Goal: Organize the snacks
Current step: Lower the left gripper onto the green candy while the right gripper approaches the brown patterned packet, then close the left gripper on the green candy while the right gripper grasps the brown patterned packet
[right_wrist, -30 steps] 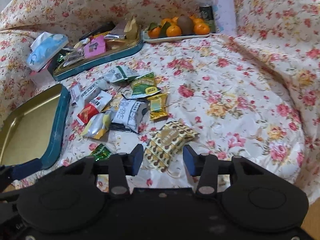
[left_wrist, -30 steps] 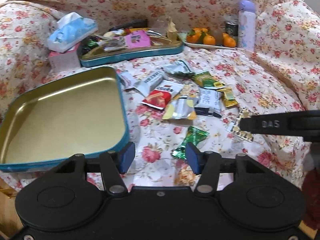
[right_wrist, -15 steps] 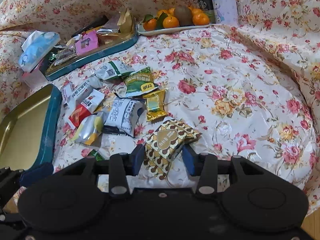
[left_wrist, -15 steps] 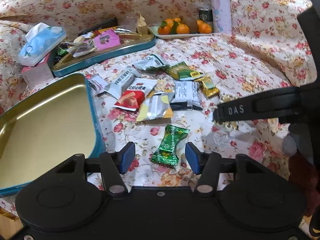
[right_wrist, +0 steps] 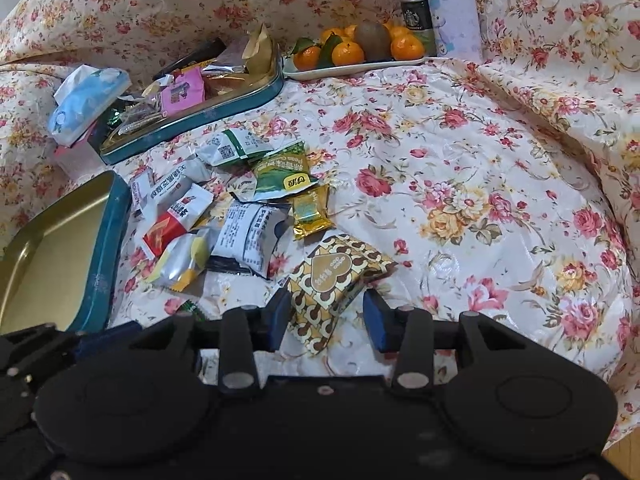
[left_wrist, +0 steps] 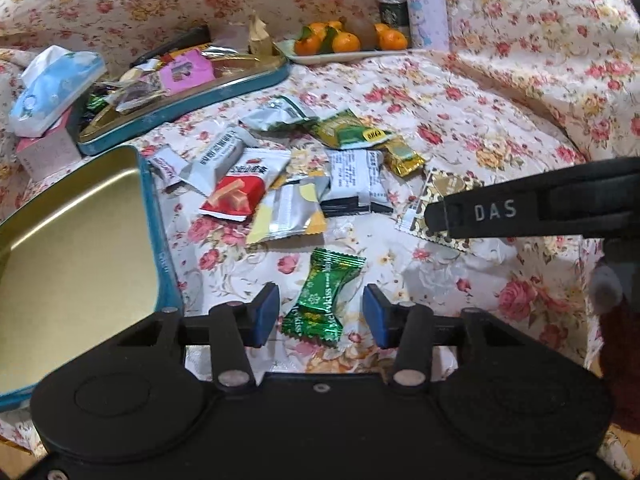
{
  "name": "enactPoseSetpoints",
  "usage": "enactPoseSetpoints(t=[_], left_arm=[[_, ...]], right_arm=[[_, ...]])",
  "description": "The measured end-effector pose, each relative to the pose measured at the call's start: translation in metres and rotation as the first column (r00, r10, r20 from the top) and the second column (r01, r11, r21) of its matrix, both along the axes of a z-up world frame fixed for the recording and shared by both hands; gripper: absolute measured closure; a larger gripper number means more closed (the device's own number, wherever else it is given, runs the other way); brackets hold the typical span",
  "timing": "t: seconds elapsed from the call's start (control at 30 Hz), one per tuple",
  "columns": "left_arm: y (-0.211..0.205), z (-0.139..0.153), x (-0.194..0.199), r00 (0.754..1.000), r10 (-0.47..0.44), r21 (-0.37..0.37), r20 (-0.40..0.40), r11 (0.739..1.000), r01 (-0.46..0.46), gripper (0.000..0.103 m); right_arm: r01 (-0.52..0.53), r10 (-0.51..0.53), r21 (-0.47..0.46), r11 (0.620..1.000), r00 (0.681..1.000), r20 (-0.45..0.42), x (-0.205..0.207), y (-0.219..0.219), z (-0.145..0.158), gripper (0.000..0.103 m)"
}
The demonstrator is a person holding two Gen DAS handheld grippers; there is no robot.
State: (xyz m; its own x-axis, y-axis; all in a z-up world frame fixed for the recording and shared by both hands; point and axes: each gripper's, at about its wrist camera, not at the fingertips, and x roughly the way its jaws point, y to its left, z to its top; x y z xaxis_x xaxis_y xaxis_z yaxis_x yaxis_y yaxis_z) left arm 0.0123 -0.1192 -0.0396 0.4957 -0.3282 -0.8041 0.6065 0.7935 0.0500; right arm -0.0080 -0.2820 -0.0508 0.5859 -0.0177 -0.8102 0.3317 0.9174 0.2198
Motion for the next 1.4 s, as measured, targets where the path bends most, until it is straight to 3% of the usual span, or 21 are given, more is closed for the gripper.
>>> enactPoseSetpoints(t=[0.17,0.27,0.33,0.47,0.67,0.97,1.2,1.4], left_arm=[[-0.003,-0.002,0.003,1.000,-0.002,-0.020,-0.025,1.000,0.001,0.054],[-0.002,-0.002,0.006,0.999,0.011,-0.045,-0.050,0.999,-0.014,0.065],[-0.002,-0.001,0.007,0.998,0.032,-0.052,-0.054,0.998,-0.035,0.065],[0.000,-0.002,0.004,0.997,0.055,-0.050,-0.045,0.997,-0.057,0.065],[0.003,-0.003,0.008,0.995,0.075,-0.069,-0.061,0.995,-0.079,0.064],[0.006,-0.005,0.011,0.993,0.102,-0.097,-0.066,0.989,-0.108,0.061],[0.010,-0.004,0.011,0.990,0.125,-0.118,-0.063,0.984,-0.132,0.060],[0.005,-0.004,0.014,0.993,0.107,-0.100,-0.051,0.989,-0.111,0.059]], right_arm=[[0.017,-0.017,0.009,1.000,1.000,0.008,-0.004,0.000,0.002,0.059],[0.042,-0.043,0.021,0.999,0.999,0.016,-0.006,-0.002,0.001,0.059],[0.064,-0.065,0.037,0.997,0.998,0.023,-0.008,-0.003,0.001,0.058],[0.124,-0.128,0.081,0.989,0.991,0.042,-0.010,-0.006,0.004,0.045],[0.175,-0.179,0.118,0.977,0.984,0.019,0.001,-0.005,0.001,0.044],[0.160,-0.160,0.008,0.987,0.987,-0.018,0.019,0.007,-0.006,0.044],[0.138,-0.138,-0.031,0.990,0.990,-0.019,0.014,0.007,-0.005,0.062],[0.127,-0.127,-0.006,0.992,0.992,0.008,0.000,0.003,-0.004,0.065]])
